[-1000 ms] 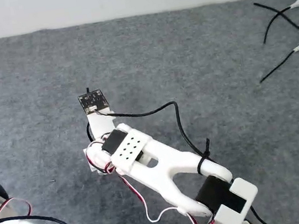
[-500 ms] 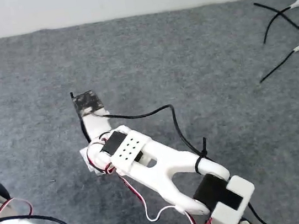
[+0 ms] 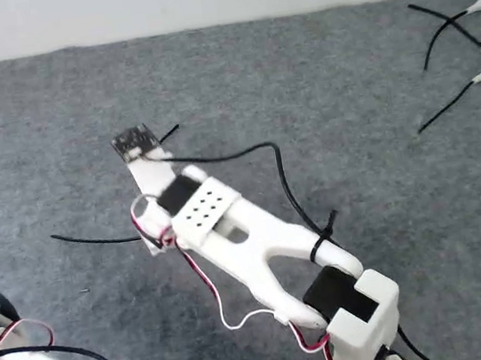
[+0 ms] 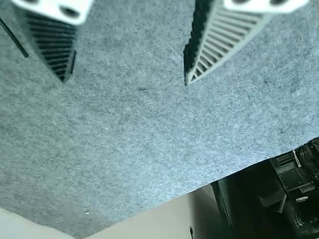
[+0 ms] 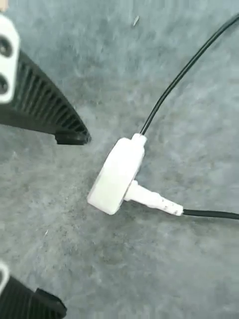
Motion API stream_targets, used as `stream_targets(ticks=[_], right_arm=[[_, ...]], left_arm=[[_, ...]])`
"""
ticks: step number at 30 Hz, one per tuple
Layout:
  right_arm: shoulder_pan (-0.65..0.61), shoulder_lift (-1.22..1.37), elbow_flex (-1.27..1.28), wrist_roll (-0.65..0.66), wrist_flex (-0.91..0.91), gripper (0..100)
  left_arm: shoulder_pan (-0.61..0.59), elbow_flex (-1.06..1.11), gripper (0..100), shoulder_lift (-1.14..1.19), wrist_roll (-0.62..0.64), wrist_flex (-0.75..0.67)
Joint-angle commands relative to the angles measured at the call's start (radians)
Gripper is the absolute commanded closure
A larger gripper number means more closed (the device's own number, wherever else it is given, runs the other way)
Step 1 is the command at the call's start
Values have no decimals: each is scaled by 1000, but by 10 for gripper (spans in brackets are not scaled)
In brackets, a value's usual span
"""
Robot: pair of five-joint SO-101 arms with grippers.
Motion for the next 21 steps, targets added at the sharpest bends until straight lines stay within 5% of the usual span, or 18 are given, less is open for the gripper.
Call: stream_targets(ticks=[1,5,12,17,21], right_arm=[[15,-16,-232,0,153,561],[31,-16,-446,2,288,561],[162,-16,-859,5,608,561],[315,-143,-864,8,610,607],[355,-355,-723,78,610,662]], left_arm=[[15,-18,662,-3,-11,-38],[127,-35,661,-3,-11,-17],[588,-211,662,-3,-26,18],[931,-249,662,-3,-77,114],[1017,-199,662,-5,-104,137]])
